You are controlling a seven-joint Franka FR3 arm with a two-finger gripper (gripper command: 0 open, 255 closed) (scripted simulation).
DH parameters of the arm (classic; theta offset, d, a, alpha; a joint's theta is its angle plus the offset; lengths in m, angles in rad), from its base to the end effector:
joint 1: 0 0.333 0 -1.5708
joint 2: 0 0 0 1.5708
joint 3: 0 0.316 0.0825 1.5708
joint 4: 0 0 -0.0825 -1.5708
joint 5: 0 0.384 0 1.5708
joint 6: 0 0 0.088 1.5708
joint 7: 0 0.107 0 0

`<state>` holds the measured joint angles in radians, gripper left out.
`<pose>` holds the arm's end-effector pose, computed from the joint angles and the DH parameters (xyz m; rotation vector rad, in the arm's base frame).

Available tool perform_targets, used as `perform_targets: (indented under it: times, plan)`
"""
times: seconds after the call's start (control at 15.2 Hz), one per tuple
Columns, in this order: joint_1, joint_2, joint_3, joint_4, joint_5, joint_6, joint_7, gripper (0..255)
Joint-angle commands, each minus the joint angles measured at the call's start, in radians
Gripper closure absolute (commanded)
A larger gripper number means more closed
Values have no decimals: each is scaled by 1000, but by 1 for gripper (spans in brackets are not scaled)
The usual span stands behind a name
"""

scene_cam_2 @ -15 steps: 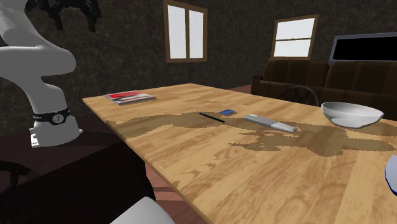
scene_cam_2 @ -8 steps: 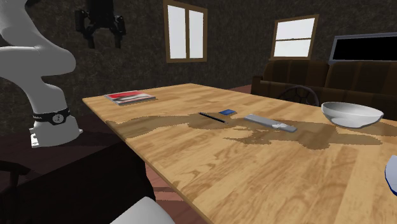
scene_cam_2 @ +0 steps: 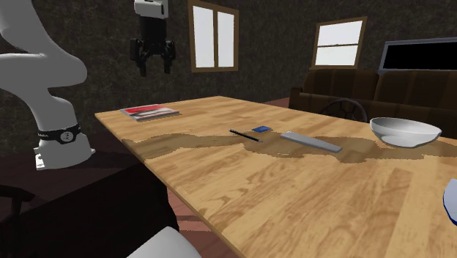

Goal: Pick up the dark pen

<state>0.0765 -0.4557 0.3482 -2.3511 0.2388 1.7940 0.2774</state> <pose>0.3594 0.1947 0.4812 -3.0983 -0.0583 0.2147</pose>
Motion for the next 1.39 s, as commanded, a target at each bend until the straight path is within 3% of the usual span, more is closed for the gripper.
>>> perform_targets:
  times: [0.0, 0.33, 0.73, 1.32]
  plan:
    - [4, 60, 35, 18, 7, 41, 44, 0]
    - [9, 242, 118, 91, -13, 144, 160, 0]
    - [33, 490, 186, 220, -99, 240, 319, 0]
    - [158, 878, 176, 507, -272, 293, 537, 0]
